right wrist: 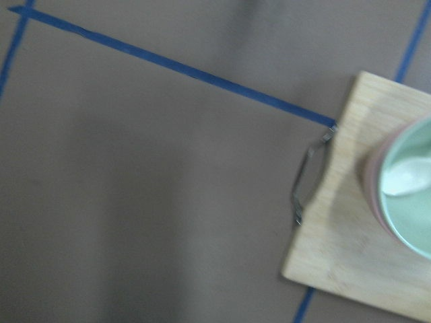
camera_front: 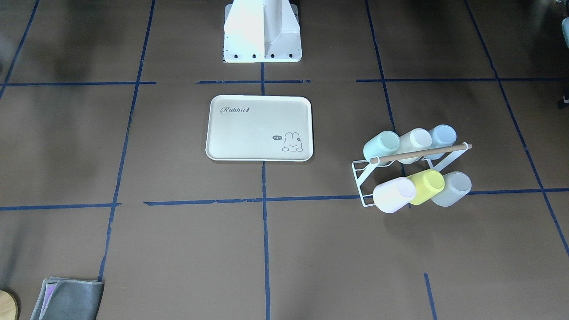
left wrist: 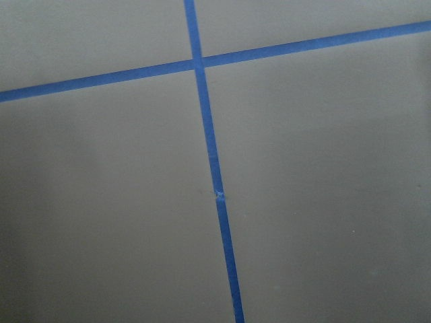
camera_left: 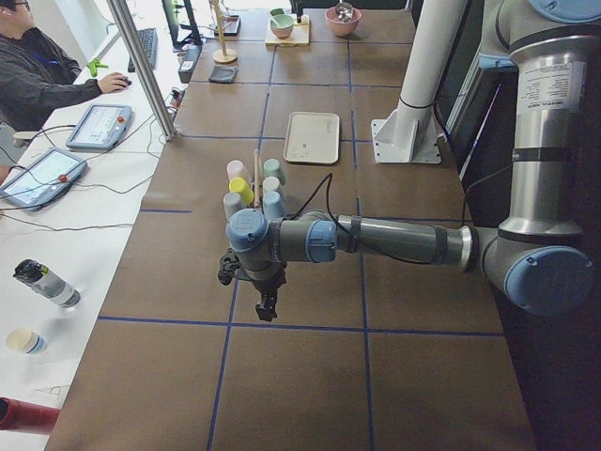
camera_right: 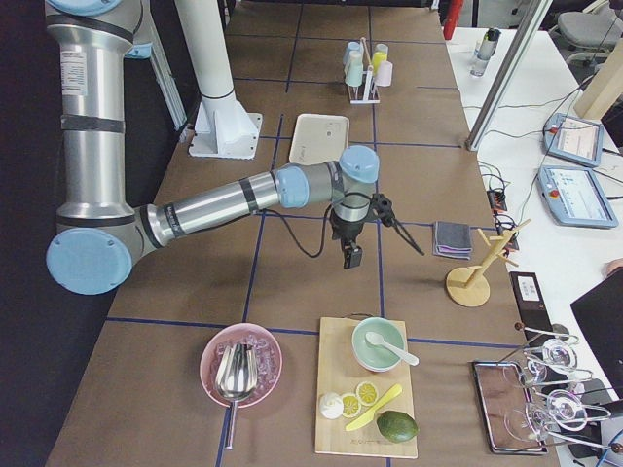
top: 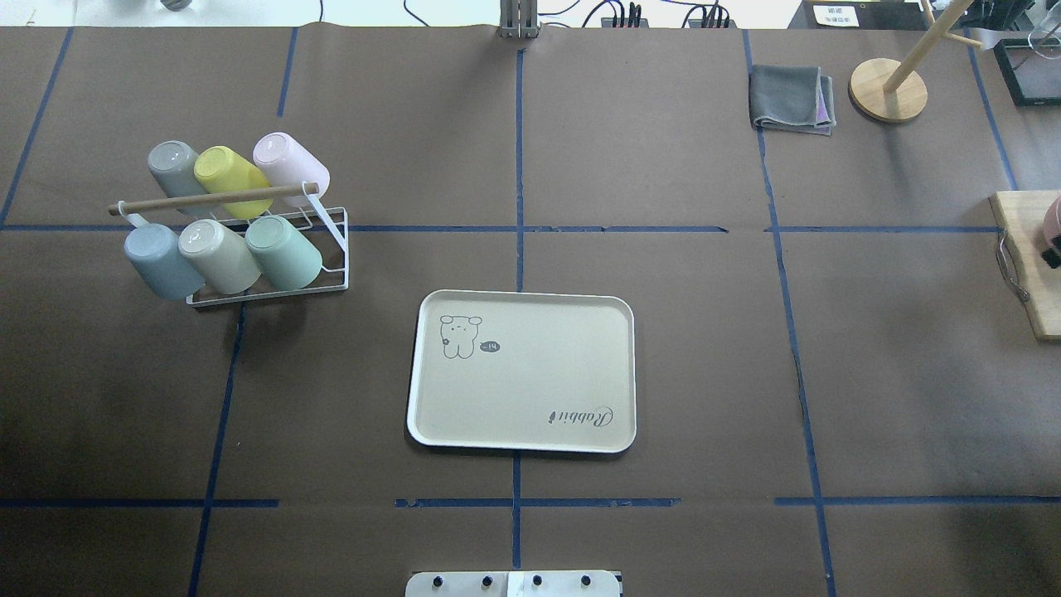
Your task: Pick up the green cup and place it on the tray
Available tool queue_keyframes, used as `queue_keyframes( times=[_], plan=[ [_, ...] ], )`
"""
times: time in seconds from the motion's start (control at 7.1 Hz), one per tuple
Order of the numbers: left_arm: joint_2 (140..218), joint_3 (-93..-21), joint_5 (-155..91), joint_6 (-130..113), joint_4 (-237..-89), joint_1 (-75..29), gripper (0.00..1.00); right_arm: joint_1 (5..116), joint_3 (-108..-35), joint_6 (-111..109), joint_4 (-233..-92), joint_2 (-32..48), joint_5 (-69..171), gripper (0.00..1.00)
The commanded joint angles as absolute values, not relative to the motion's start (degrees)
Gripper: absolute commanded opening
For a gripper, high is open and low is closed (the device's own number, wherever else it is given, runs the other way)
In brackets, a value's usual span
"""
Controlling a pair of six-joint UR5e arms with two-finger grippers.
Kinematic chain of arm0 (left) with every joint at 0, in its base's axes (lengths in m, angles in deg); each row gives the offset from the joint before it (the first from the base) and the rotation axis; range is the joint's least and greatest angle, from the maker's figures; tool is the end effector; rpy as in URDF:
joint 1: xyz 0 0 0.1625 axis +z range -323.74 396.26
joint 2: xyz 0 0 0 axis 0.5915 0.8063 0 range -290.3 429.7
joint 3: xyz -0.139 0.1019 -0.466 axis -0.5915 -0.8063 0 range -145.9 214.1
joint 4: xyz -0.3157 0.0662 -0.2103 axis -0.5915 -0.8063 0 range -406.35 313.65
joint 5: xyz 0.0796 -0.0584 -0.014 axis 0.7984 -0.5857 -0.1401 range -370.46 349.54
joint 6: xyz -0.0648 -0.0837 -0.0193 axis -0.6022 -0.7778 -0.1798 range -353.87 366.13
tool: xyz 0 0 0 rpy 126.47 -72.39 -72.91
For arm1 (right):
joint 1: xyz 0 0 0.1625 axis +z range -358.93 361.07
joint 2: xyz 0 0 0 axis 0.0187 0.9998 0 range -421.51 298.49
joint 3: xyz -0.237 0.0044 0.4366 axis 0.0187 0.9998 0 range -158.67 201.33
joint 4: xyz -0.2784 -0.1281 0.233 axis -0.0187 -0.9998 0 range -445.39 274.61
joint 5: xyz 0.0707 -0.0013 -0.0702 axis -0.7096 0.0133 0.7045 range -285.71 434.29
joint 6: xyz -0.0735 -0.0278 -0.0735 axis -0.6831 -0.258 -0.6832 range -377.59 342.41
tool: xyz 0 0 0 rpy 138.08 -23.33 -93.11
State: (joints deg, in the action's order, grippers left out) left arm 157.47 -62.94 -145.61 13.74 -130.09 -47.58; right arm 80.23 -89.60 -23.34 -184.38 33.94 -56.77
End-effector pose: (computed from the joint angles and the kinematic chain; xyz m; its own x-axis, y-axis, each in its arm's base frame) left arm -0.0098 -0.4420 0.7070 0.6828 0.1889 -0.7058 -0.1994 0.9775 0.0688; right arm -0.0154 -0.4136 0.6300 0.7042 -0.3115 0.6381 0.2587 0.9494 0.1779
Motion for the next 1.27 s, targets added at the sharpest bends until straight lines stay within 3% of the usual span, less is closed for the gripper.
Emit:
queue_keyframes(
  times=[0.0, 0.7, 0.99, 1.13],
  plan=[
    [158.4, -62.8, -145.6, 13.8, -131.2, -47.4, 1.0, 94.0, -89.5, -30.0, -184.2, 44.1, -58.1, 1.0],
    [168.5, -59.6, -145.8, 11.7, -136.9, -47.4, 1.0, 95.6, -89.8, -25.8, -184.4, 41.4, -57.8, 1.0],
    [170.6, -68.0, -145.4, 3.9, -139.8, -45.6, 1.0, 92.8, -89.7, -25.3, -184.4, 41.1, -57.6, 1.0],
    [172.3, -68.9, -143.4, 5.9, -145.9, -40.6, 0.99, 92.6, -89.8, -25.0, -184.3, 41.2, -57.8, 1.0]
  ],
)
